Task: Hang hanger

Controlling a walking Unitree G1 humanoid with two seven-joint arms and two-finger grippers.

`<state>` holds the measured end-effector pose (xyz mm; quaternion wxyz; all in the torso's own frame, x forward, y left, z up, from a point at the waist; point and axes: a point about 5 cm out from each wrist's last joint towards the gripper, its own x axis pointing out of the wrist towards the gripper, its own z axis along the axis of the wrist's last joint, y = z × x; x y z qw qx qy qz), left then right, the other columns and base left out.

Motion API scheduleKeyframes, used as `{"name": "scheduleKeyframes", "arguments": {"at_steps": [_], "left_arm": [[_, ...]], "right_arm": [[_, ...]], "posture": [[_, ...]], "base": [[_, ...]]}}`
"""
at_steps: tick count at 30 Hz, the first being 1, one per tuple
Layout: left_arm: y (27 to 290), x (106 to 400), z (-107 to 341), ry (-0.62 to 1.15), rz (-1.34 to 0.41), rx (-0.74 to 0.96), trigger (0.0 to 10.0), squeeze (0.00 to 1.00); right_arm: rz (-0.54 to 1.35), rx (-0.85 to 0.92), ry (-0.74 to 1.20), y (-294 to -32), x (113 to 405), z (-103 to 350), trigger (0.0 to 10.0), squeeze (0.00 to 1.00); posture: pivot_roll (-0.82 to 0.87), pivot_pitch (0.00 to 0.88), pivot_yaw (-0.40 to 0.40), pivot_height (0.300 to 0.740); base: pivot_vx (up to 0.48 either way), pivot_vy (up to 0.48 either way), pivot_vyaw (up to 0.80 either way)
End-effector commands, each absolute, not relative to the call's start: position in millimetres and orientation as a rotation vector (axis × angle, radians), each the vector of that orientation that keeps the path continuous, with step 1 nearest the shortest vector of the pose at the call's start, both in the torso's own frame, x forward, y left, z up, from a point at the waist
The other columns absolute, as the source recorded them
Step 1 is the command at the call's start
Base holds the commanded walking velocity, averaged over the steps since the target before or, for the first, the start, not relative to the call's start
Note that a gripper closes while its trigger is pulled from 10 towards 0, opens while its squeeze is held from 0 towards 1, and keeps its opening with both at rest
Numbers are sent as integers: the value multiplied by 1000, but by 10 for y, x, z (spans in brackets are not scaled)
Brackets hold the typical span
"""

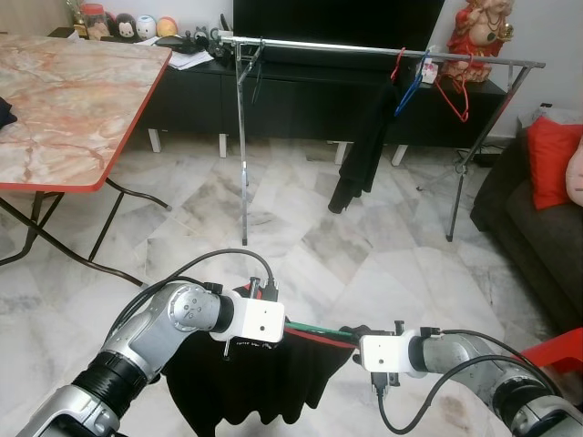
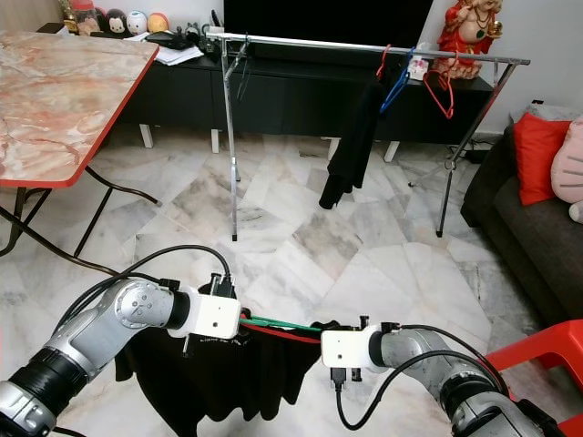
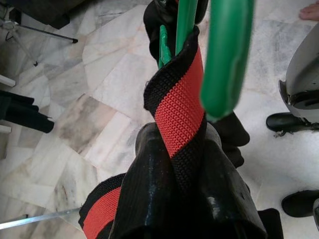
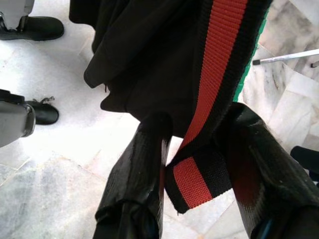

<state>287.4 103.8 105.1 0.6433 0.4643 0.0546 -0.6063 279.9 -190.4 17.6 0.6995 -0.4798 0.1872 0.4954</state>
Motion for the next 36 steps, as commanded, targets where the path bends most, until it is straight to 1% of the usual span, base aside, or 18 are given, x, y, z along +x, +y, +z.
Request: {"name": "scheduleKeyframes", "arguments": {"at_steps": [1, 3, 10, 19, 36], "left_arm": [[997, 2894, 1121, 84, -1390, 1061, 10000, 0], [1004, 2890, 1125, 91, -1396, 1058, 10000, 0], [1089, 2760, 1031, 169, -1484, 1065, 10000, 0], [1085, 2779, 1054, 160, -1469, 1066, 10000, 0], [1073, 2784, 1053, 156, -1468, 1066, 10000, 0]], "right_arm": [[1077, -1106, 435, -1996, 2824, 199, 0, 0], [1074, -1145, 442, -2025, 2827, 193, 0, 0], [1072, -1163, 447, -2050, 2833, 196, 0, 0], [1077, -1187, 441, -2027, 2844, 190, 0, 0], [1147, -1142, 456, -2013, 2761, 144, 0, 0]], "posture": [[-20, 0, -153, 740], [-20, 0, -153, 740], [-19, 0, -151, 740], [-15, 0, -153, 740], [-19, 0, -152, 740]], "base": [[0, 0, 0], [0, 0, 0], [0, 0, 0], [0, 0, 0], [0, 0, 0]]}}
